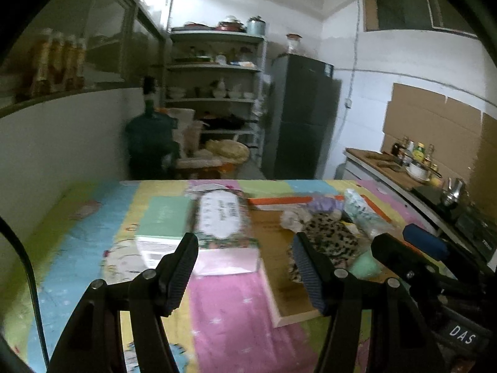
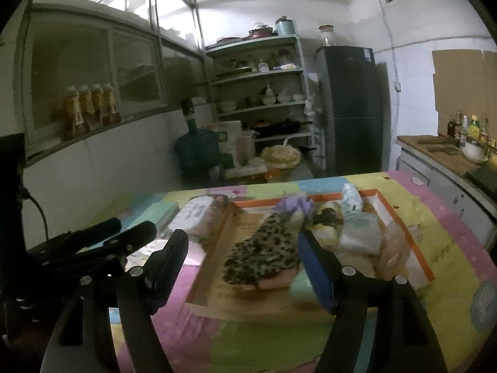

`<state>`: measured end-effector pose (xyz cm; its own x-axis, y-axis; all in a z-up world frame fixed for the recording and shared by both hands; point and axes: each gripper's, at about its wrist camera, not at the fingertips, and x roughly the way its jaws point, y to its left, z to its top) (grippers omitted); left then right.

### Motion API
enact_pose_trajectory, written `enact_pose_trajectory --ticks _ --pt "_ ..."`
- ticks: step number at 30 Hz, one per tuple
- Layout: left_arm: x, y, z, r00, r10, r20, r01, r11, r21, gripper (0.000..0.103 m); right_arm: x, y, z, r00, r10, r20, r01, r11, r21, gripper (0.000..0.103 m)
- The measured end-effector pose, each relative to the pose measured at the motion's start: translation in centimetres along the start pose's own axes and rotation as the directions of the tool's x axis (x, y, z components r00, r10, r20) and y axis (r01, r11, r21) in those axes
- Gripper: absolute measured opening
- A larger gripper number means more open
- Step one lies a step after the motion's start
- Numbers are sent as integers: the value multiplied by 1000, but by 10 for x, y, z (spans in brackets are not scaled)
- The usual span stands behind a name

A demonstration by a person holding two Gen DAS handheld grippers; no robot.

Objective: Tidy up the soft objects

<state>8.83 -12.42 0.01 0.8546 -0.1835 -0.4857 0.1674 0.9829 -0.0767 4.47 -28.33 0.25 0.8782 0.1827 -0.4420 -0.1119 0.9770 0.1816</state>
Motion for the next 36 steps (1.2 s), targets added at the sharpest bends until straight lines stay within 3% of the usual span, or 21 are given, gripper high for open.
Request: enact_pose_trajectory --ticks 10,19,36 --pt "-41 29 -9 996 81 36 -81 997 -11 63 -12 42 -6 1000 -11 12 11 1000 8 75" --pt "-75 49 -25 990 134 50 -132 991 -25 63 -35 88 -21 994 -82 75 86 995 -44 75" --pt "-109 56 -39 983 166 82 -163 986 -44 63 -61 110 -37 994 -76 76 80 995 -53 75"
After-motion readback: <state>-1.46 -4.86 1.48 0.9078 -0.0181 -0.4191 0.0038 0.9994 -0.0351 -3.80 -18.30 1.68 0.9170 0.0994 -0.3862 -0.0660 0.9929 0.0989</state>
